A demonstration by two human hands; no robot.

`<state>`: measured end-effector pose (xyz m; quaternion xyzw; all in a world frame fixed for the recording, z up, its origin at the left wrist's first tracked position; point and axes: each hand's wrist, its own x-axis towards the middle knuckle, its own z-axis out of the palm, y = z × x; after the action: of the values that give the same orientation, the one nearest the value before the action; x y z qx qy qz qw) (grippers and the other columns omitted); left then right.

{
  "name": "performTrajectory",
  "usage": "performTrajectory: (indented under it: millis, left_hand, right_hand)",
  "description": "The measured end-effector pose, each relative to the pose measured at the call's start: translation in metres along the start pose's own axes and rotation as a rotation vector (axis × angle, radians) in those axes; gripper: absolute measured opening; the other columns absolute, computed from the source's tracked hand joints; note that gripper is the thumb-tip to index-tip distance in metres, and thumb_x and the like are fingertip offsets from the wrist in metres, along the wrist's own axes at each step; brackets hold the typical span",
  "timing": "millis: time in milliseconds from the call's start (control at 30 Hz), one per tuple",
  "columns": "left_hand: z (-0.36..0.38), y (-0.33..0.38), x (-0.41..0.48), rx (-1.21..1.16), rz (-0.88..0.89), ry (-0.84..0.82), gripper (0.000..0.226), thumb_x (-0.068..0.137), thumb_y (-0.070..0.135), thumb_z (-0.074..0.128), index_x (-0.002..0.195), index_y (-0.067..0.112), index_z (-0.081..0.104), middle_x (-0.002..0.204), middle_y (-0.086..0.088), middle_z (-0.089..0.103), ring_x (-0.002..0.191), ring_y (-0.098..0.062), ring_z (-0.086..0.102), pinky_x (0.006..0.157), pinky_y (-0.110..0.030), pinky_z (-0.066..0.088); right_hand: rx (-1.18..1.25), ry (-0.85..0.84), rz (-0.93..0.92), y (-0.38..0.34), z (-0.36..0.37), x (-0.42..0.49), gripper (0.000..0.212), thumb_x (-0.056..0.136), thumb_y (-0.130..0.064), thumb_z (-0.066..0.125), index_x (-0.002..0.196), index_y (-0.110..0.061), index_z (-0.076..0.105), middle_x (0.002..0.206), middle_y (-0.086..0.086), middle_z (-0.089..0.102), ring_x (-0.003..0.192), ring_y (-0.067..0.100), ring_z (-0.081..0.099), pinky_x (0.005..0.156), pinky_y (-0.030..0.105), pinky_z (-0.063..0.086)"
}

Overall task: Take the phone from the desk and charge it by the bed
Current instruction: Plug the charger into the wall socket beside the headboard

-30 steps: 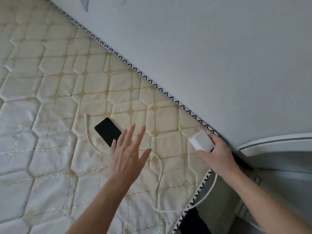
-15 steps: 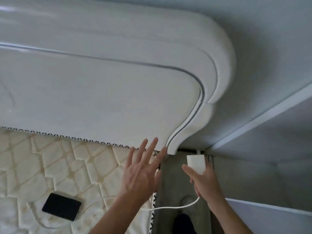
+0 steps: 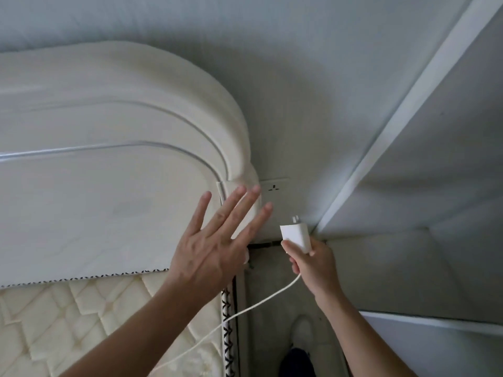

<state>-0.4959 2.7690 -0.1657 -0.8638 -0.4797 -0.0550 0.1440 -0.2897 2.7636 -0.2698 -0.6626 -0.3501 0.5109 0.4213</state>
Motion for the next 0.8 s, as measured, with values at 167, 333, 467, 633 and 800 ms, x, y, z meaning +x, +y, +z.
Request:
performTrajectory:
  millis: [167,333,467,633,800]
  left_hand:
    - [0.015,-0.009,0.029,0.106,-0.047,0.004,0.096,0.088,0.035,0.068,0.161,0.019,0.008,0.168,-0.003,-0.002,0.155,-0.017,-0.005,0.123,-0.054,-0.004]
    - [0.035,-0.018,0.032,0.250,-0.015,0.032,0.090,0.092,0.047,0.059,0.160,0.013,0.010,0.169,-0.002,-0.003,0.154,-0.016,-0.011,0.122,-0.056,-0.005]
    - [0.045,-0.025,0.033,0.322,0.019,0.057,0.084,0.099,0.049,0.052,0.161,0.015,0.006,0.169,0.000,-0.010,0.154,-0.016,-0.015,0.121,-0.058,-0.005]
    - [0.056,-0.028,0.033,0.369,0.040,0.115,0.080,0.101,0.049,0.050,0.161,0.017,0.008,0.168,0.000,-0.012,0.153,-0.017,-0.017,0.119,-0.059,-0.002]
    - [0.066,-0.030,0.034,0.336,0.035,0.140,0.081,0.101,0.047,0.050,0.160,0.017,0.003,0.167,0.002,-0.018,0.153,-0.016,-0.016,0.120,-0.061,-0.004]
  right_hand:
    - [-0.058,0.025,0.007,0.020,0.008,0.040,0.019,0.080,-0.024,0.077,0.069,-0.012,0.068,0.048,-0.003,0.059,0.042,0.015,0.052,0.049,0.031,0.043]
    - [-0.089,0.052,-0.010,0.036,0.022,0.077,0.015,0.082,-0.033,0.073,0.075,-0.022,0.066,0.061,-0.002,0.067,0.057,0.017,0.064,0.060,0.043,0.056]
    - [-0.248,0.079,-0.134,0.042,0.034,0.103,0.026,0.084,-0.042,0.067,0.079,-0.017,0.067,0.067,0.003,0.070,0.062,0.020,0.068,0.060,0.040,0.057]
    - [-0.369,0.123,-0.203,0.047,0.047,0.123,0.031,0.081,-0.047,0.064,0.078,-0.016,0.067,0.069,0.002,0.070,0.064,0.022,0.066,0.061,0.034,0.054]
    - [-0.405,0.148,-0.217,0.043,0.055,0.128,0.024,0.084,-0.042,0.065,0.090,-0.019,0.071,0.075,-0.001,0.073,0.070,0.018,0.068,0.061,0.025,0.049]
